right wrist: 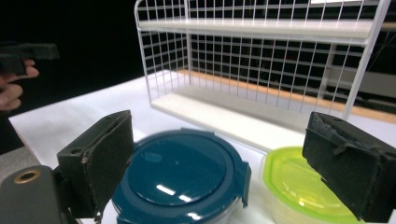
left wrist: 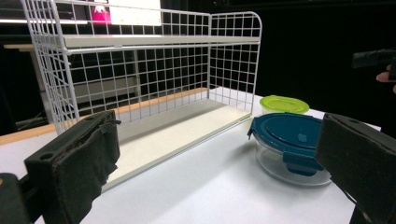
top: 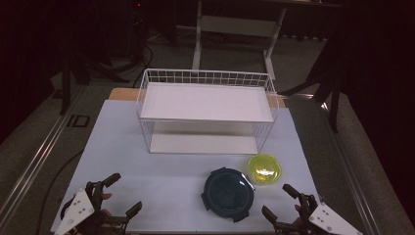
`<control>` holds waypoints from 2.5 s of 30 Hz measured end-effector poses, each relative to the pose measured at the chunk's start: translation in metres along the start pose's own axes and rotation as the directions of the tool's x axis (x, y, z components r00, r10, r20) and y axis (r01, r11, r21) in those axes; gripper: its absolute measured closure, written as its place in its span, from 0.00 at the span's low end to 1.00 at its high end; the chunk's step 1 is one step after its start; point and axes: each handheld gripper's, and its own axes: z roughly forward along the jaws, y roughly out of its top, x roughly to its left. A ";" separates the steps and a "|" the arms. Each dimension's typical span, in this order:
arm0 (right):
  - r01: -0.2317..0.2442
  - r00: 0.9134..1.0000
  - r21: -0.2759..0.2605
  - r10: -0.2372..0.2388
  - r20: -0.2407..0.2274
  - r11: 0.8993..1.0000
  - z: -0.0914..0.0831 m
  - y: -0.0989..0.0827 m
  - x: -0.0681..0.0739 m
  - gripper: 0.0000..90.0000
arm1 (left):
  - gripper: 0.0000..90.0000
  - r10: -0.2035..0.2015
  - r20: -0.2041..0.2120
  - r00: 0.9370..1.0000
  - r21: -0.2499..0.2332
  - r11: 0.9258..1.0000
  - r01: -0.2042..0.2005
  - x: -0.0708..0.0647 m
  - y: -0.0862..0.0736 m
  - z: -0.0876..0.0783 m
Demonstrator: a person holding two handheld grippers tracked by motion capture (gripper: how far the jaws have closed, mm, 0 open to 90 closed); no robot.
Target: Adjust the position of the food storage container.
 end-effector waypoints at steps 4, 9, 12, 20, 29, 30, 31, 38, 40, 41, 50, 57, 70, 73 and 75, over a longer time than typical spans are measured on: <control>-0.014 1.000 0.016 0.014 -0.016 1.000 -0.002 0.008 0.000 0.10 | 0.00 0.016 -0.001 1.000 0.005 1.000 -0.016 -0.002 0.001 0.000; -0.043 0.997 0.082 0.048 -0.059 0.996 0.000 0.011 -0.006 0.10 | 0.00 0.022 0.000 1.000 0.004 1.000 -0.022 -0.003 0.001 0.001; -0.040 0.995 0.130 0.051 -0.082 0.991 0.005 0.012 -0.010 0.10 | 0.00 0.019 0.002 1.000 0.010 1.000 -0.019 -0.002 0.000 0.002; -0.051 0.986 0.263 0.090 -0.138 0.963 0.020 -0.003 -0.026 0.39 | 0.00 0.017 0.002 1.000 0.007 1.000 -0.017 -0.002 0.000 0.001; -0.028 0.984 0.397 0.094 -0.149 0.917 0.032 -0.024 -0.034 0.77 | 0.00 0.010 0.006 1.000 0.005 1.000 -0.010 -0.001 0.000 0.001; -0.024 0.984 0.414 0.096 -0.153 0.910 0.034 -0.026 -0.034 0.79 | 0.00 0.012 0.006 1.000 0.005 1.000 -0.012 -0.001 0.000 0.001; -0.018 0.984 0.424 0.093 -0.155 0.905 0.035 -0.028 -0.034 0.81 | 0.00 0.012 0.007 1.000 0.005 1.000 -0.012 -0.001 0.000 0.001; -0.012 0.981 0.475 0.101 -0.163 0.880 0.044 -0.040 -0.036 1.00 | 0.00 0.012 0.009 1.000 0.011 1.000 -0.012 -0.001 -0.001 0.002; -0.016 0.979 0.476 0.109 -0.169 0.879 0.046 -0.041 -0.036 1.00 | 0.00 0.010 0.009 1.000 0.015 1.000 -0.010 -0.001 -0.001 0.002; -0.016 0.978 0.477 0.112 -0.173 0.879 0.048 -0.041 -0.036 1.00 | 0.00 0.009 0.010 1.000 0.014 1.000 -0.009 -0.001 -0.001 0.002; -0.008 0.978 0.474 0.105 -0.179 0.881 0.051 -0.040 -0.034 1.00 | 0.00 0.011 0.012 1.000 0.019 1.000 -0.011 -0.001 -0.001 0.003; -0.032 0.976 0.474 0.131 -0.177 0.880 0.053 -0.040 -0.033 1.00 | 0.00 0.013 0.014 1.000 0.019 1.000 -0.013 -0.002 -0.001 0.004; -0.011 0.962 0.484 0.141 -0.234 0.875 0.081 -0.036 -0.019 1.00 | 0.00 0.012 0.016 1.000 0.020 1.000 -0.013 -0.001 -0.002 0.004; -0.011 0.959 0.486 0.147 -0.243 0.874 0.088 -0.035 -0.017 1.00 | 0.00 0.010 0.018 1.000 0.020 1.000 -0.010 -0.001 -0.002 0.004; -0.006 0.957 0.487 0.146 -0.249 0.873 0.092 -0.035 -0.015 1.00 | 0.00 0.009 0.019 1.000 0.022 1.000 -0.009 -0.001 -0.002 0.004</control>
